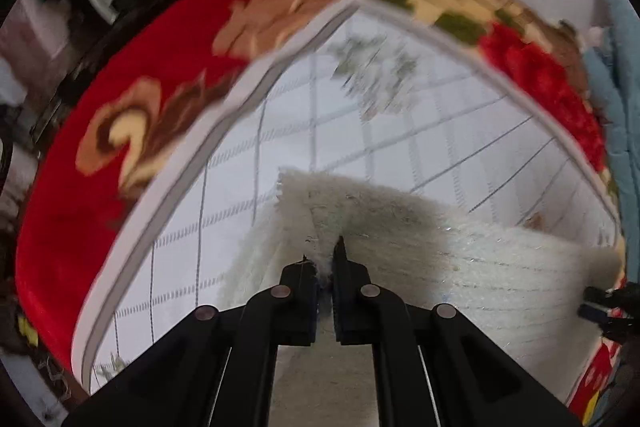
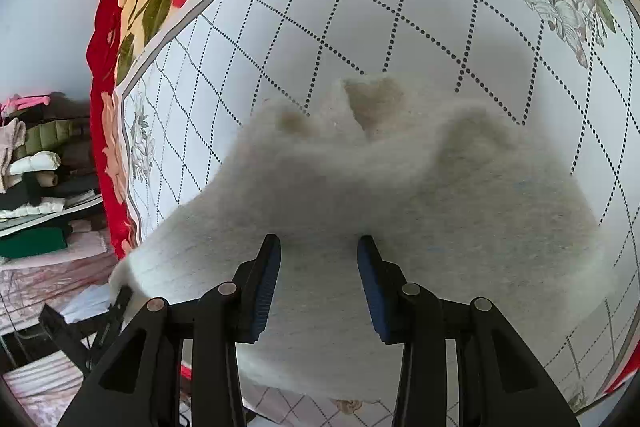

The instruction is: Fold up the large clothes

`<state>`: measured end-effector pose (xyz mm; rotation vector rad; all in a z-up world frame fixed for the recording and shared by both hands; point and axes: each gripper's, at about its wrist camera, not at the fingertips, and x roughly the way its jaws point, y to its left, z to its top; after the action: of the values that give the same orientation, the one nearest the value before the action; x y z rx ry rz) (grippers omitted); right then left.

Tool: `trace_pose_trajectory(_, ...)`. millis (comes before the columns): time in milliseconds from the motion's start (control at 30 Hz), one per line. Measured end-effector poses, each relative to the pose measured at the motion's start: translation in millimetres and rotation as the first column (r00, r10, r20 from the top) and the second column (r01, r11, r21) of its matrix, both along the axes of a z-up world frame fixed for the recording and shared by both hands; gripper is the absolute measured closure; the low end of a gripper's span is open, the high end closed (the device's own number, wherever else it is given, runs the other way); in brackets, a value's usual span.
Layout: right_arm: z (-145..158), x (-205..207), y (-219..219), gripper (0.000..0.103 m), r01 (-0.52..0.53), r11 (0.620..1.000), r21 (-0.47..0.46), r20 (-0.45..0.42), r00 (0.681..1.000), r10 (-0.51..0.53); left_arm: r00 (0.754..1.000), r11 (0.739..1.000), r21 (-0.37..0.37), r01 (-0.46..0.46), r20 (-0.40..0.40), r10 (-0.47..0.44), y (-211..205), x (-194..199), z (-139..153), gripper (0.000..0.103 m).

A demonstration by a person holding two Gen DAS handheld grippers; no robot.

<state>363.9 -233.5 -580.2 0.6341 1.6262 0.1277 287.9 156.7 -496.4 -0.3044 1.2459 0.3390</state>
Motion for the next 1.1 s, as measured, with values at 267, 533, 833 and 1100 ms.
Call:
trace_pose_trajectory(267,-11,23,25,0.062,-0.062,0.996,-0.069,0.073,0.995,0.067,0.991,0.995,-0.066,-0.075,-0.120,0.066,11,-2,-80,0.099)
trace_pose_trajectory(533,-25,56,41,0.061,-0.116,0.986,-0.121,-0.024,0.993,0.114,0.994,0.995,-0.078,-0.062,-0.091,0.055,21,-11,-40,0.084)
trace_pose_trajectory(833,25,36,67,0.050,-0.201,0.979,-0.030,0.105,0.974,0.203,0.985,0.986,-0.018,-0.167,0.045,0.167,52,-47,25,0.007)
trace_pose_trajectory(1100,-36,72,114,0.049,-0.300,0.939,-0.168,0.010,0.952,0.306,0.999,0.999,0.047,-0.024,0.023,0.023,-6,-8,22,0.005)
